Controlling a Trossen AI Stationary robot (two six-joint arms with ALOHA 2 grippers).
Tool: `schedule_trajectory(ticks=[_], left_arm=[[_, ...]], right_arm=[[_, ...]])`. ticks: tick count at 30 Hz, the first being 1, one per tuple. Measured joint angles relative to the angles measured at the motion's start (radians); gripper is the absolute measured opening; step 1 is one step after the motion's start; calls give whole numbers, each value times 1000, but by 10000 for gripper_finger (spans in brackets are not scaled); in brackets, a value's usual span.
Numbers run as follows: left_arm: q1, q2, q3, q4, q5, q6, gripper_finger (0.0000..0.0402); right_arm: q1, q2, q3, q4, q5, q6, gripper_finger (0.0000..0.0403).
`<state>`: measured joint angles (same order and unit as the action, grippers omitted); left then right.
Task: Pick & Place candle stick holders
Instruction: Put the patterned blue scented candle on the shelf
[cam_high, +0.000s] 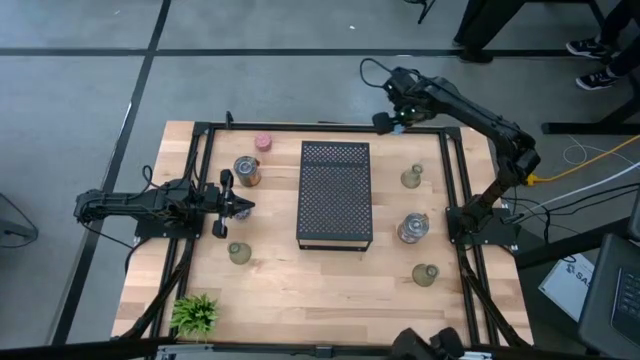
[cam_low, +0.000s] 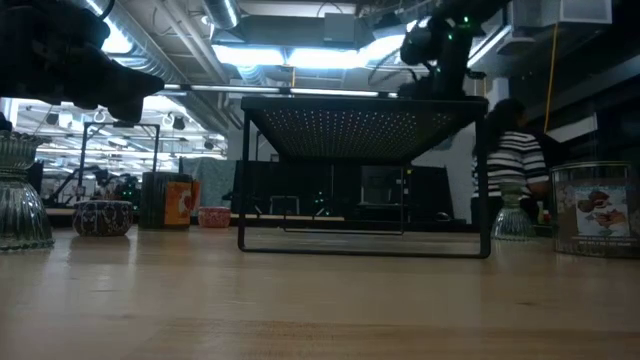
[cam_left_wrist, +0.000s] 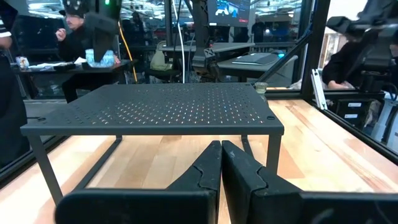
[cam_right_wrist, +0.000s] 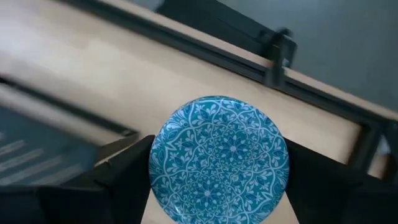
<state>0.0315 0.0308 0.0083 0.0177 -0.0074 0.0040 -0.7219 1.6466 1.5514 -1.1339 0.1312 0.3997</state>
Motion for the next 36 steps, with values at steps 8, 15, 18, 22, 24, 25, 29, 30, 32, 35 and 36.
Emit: schedule_trajectory(ticks=[8, 15, 18, 22, 24, 25, 29, 30, 32, 35, 36], left_arm=[[0, 0, 0, 0, 0, 0, 6], [0, 0, 0, 0, 0, 0, 6], [0, 0, 0, 0, 0, 0, 6], [0, 0, 0, 0, 0, 0, 6], [0, 0, 0, 0, 0, 0, 6], [0, 0, 0, 0, 0, 0, 6], [0, 0, 0, 0, 0, 0, 6], [0, 0, 0, 0, 0, 0, 6], [0, 0, 0, 0, 0, 0, 6], [0, 0, 0, 0, 0, 0, 6], [0, 0, 0, 0, 0, 0, 6]], right_arm=[[99, 0, 82, 1, -84, -49, 305], [151, 0, 96, 1, -83, -49, 305], [167, 0, 96, 1, -83, -45, 305], [197, 0, 96, 0, -102, -55, 305], [217, 0, 96, 0, -139, -69, 305], [228, 0, 96, 1, -157, -72, 305], [265, 0, 96, 1, -170, -75, 305], [269, 0, 96, 4, -169, -74, 305], [278, 0, 96, 7, -169, -71, 305], [285, 0, 96, 10, -169, -69, 305], [288, 0, 96, 11, -170, -67, 305]])
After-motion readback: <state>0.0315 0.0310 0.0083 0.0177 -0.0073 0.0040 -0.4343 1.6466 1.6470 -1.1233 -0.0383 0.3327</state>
